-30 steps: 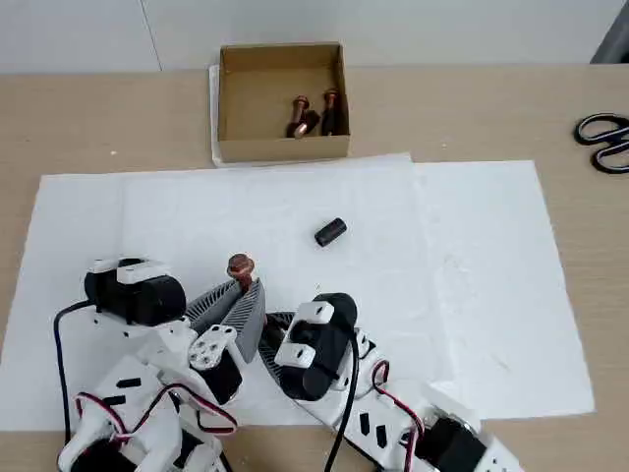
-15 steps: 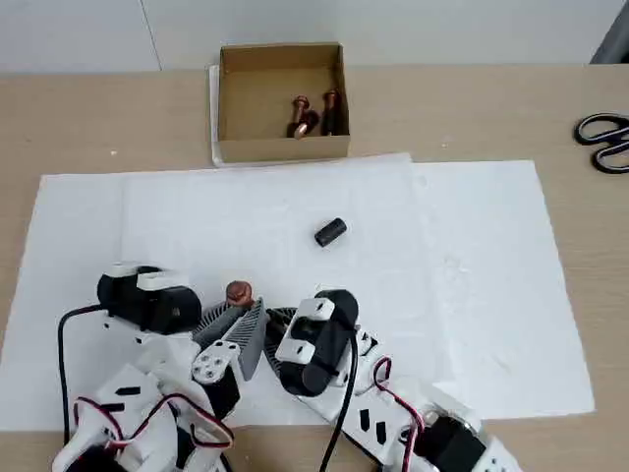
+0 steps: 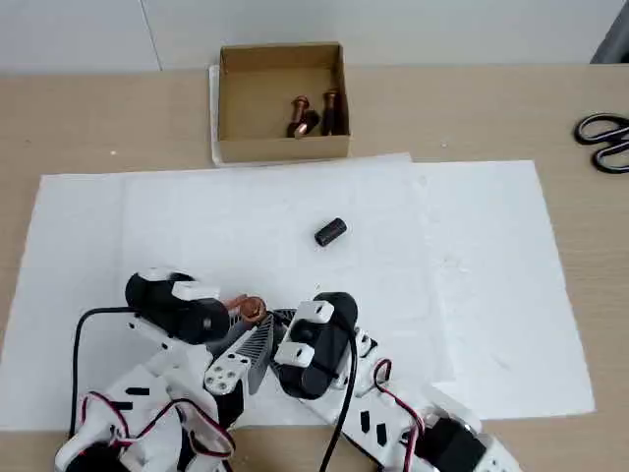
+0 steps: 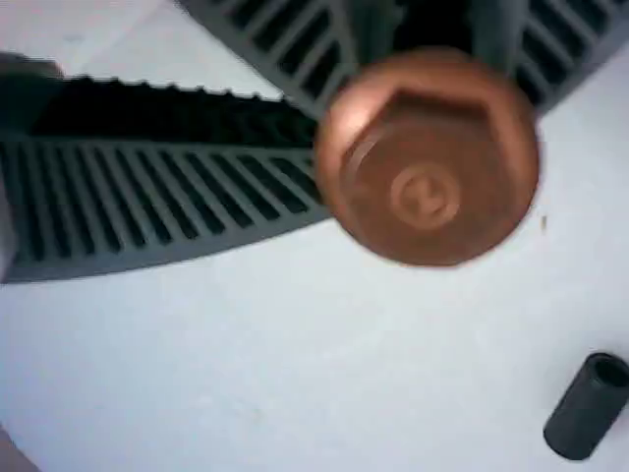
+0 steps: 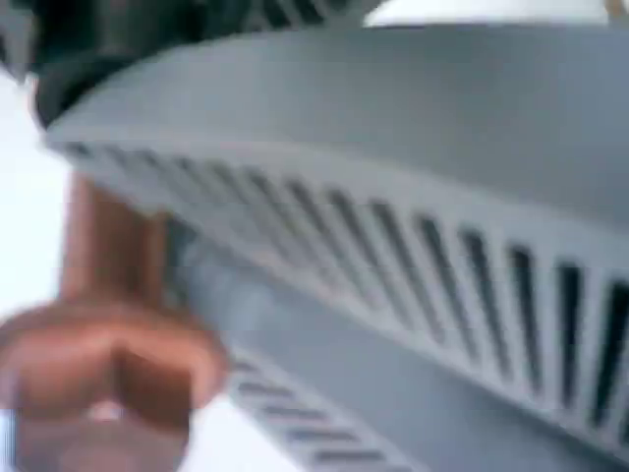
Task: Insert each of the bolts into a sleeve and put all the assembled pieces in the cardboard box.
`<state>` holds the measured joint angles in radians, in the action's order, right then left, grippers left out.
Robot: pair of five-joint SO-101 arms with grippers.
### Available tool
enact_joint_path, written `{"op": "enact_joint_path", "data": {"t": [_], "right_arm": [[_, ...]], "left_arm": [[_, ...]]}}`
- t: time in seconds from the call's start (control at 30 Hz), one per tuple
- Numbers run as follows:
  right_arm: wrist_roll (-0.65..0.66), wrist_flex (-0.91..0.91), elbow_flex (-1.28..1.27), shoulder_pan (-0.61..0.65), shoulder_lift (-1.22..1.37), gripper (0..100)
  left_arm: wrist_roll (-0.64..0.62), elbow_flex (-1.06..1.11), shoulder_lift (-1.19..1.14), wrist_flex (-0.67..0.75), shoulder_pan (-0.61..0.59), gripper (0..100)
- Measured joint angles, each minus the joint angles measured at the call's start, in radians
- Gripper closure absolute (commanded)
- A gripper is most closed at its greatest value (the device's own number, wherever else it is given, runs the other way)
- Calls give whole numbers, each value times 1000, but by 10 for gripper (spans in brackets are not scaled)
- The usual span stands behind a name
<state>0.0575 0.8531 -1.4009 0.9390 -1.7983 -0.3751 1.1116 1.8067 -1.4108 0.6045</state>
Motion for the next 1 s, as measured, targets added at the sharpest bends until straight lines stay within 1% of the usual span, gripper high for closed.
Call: {"op": "enact_joint_path", "data": {"t": [0.33,0.4,0.53,0.6,0.73,1.0], "right_arm": [[0,0,-2,0,0,995],[0,0,-2,0,0,995],[0,0,-2,0,0,995],[0,0,-2,-2,0,995],[0,0,0,-9,0,995],[-2,-2,6,-8,-2,995]], "left_arm": [[28,12,2,2,0,992],[28,14,2,2,-20,983],[28,14,2,8,-87,867],[28,15,2,6,-117,825],[28,15,2,-2,-150,819],[21,14,0,-5,-149,819]]}}
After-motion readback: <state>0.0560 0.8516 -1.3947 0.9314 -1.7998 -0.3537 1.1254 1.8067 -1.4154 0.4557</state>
